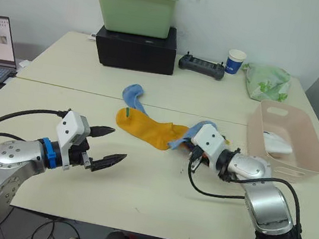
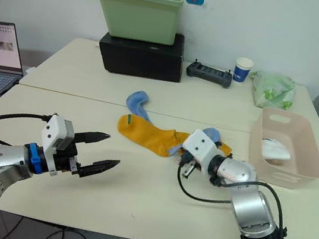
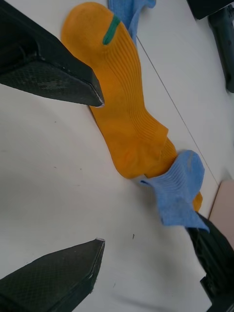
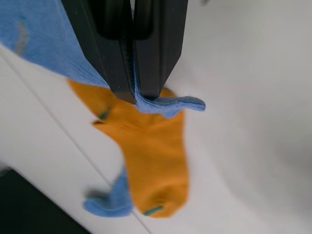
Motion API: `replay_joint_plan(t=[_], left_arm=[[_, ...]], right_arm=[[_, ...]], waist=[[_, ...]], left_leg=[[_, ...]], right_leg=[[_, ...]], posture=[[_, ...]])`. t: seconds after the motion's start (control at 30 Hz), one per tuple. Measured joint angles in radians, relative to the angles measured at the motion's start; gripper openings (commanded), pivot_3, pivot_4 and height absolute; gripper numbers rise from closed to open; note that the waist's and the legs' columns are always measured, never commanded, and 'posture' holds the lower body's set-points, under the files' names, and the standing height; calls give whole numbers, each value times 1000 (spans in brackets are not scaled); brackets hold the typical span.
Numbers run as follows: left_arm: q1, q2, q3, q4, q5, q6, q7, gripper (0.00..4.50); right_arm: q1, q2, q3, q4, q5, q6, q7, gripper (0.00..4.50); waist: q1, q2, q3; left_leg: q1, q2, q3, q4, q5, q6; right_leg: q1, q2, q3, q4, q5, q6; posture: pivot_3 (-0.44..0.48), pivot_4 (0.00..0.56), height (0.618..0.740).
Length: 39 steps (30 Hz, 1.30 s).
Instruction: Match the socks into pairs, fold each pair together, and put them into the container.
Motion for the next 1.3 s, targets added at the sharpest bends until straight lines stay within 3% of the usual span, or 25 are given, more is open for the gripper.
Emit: replay_joint_plan(t=[0.27, 0.43, 0.6, 0.83, 1.2, 1.3], left_arm=[[25, 6, 20, -19, -5, 25, -2, 4500], [36, 11, 22, -22, -6, 29, -7, 4500], [85, 17, 41, -26, -6, 34, -27, 4500], [90, 21, 81, -25, -7, 47, -37, 4500], [46, 57, 108, 26, -7, 64, -56, 4500], [20, 59, 108, 46, -7, 65, -65, 4500]], right_arm=[[128, -137, 67, -29, 47, -113, 41, 25], [151, -143, 88, -28, 50, -165, 26, 25], [112, -35, 83, -5, 135, -87, 5, 25], [41, 29, 64, -5, 221, 30, -28, 25], [-15, 157, 49, -5, 349, 189, -134, 25], [-49, 239, -8, -5, 413, 255, -171, 25]], waist=[[3, 0, 0], [0, 0, 0], [-9, 0, 0], [-12, -1, 0], [-18, 0, 0], [-19, 0, 0]], left_leg=[[0, 0, 1, 0, 0, 0], [0, 0, 0, 0, 0, 0], [0, 0, 0, 0, 0, 0], [0, 0, 0, 0, 0, 0], [0, 0, -1, -1, 0, 0], [0, 0, -1, -1, 0, 0]], right_leg=[[0, -1, 0, -1, -2, 4], [0, 0, 0, 0, -2, 4], [0, 0, 0, 0, -2, 4], [0, 0, 0, 0, -2, 4], [-1, 0, 0, 0, -2, 4], [-1, 0, 0, 0, -2, 4]], posture=[[0, 150, 719], [0, 150, 719], [0, 150, 719], [0, 150, 719], [0, 150, 719], [0, 150, 719]])
